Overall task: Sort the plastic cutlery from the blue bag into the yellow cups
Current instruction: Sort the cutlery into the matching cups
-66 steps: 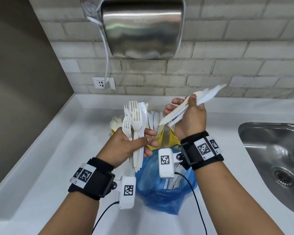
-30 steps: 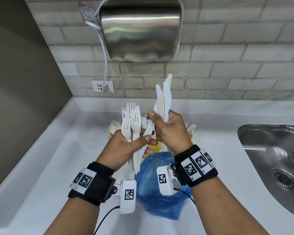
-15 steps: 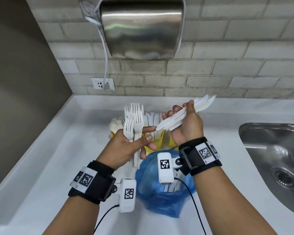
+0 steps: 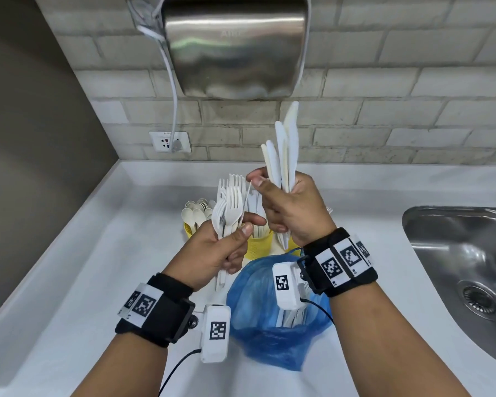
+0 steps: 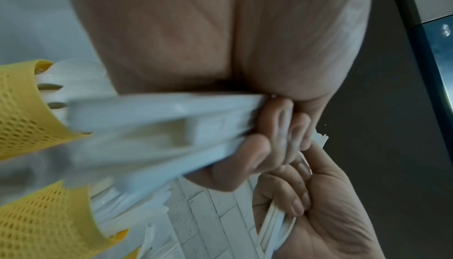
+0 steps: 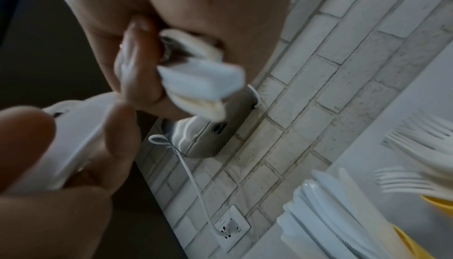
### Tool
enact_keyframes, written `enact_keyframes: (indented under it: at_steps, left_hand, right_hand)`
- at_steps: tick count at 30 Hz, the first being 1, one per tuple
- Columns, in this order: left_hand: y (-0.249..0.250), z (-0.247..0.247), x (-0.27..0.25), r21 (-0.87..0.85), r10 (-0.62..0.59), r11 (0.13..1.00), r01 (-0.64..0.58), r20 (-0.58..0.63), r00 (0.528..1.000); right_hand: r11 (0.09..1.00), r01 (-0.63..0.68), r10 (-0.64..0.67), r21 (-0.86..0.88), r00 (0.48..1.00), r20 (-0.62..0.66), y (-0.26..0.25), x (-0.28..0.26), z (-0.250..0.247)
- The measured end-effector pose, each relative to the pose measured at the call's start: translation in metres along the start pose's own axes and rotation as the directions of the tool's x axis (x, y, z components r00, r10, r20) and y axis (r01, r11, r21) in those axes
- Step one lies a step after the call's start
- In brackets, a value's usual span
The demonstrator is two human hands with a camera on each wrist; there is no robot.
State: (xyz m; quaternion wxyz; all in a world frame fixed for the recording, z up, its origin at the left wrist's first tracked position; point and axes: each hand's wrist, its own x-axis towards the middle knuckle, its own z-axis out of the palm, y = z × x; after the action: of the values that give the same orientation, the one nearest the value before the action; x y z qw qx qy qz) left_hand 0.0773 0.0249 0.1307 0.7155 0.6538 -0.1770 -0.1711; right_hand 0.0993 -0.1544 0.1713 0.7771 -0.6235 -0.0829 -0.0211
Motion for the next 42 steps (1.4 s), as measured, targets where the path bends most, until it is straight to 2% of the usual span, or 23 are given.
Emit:
enact_keyframes:
  at_steps: [8, 14, 16, 19, 21, 26, 29, 32, 34, 38, 42]
  left_hand:
    - [0.000, -0.002, 0.002, 0.005, -0.012, 1.000, 0.011, 0.023, 1.000]
    - [0.005, -0.005, 0.004, 0.234, 0.074, 0.971, -0.055, -0.071, 0.995]
    - [0.007, -0.006, 0.005, 0.285, 0.086, 0.957, -0.058, -0.088, 0.992]
    - [0.010, -0.004, 0.006, 0.325, 0.113, 0.942, -0.077, -0.091, 0.989]
    - [0.012, -0.003, 0.005, 0.338, 0.110, 0.939, -0.066, -0.111, 0.988]
    - [0.009, -0.003, 0.004, 0.404, 0.128, 0.913, -0.056, -0.153, 0.980]
    - [0.009, -0.003, 0.004, 0.441, 0.142, 0.896, -0.053, -0.172, 0.975]
    - [0.011, -0.002, 0.004, 0.427, 0.138, 0.902, -0.054, -0.169, 0.976]
    - [0.011, -0.003, 0.004, 0.423, 0.141, 0.904, -0.058, -0.166, 0.976]
    - [0.013, -0.004, 0.003, 0.473, 0.162, 0.879, -0.063, -0.173, 0.972]
    - [0.015, 0.000, 0.005, 0.479, 0.166, 0.876, -0.060, -0.182, 0.969]
  right_hand:
    - [1.000, -0.016, 0.015, 0.022, 0.997, 0.081, 0.002, -0.001, -0.004]
    - [0.977, 0.009, -0.015, 0.213, 0.999, 0.029, 0.005, -0.004, -0.010]
    - [0.983, 0.014, -0.024, 0.185, 0.999, 0.048, 0.010, -0.007, -0.011]
    - [0.998, 0.041, -0.045, 0.053, 0.996, 0.074, 0.018, -0.012, -0.007]
    - [0.997, 0.059, -0.061, 0.052, 0.998, 0.021, 0.020, -0.012, -0.004]
    - [0.967, 0.076, -0.029, 0.243, 0.981, -0.192, 0.020, -0.011, 0.000]
    - [0.965, 0.052, -0.005, 0.258, 0.983, -0.182, 0.020, -0.012, 0.002]
    - [0.985, 0.039, -0.016, 0.170, 0.991, -0.134, 0.022, -0.014, 0.004]
    - [0.987, 0.055, -0.032, 0.149, 0.988, -0.154, 0.020, -0.013, 0.005]
    - [0.960, 0.077, -0.010, 0.268, 0.970, -0.245, 0.018, -0.009, 0.003]
    - [0.982, 0.060, -0.024, 0.178, 0.980, -0.198, 0.021, -0.008, 0.007]
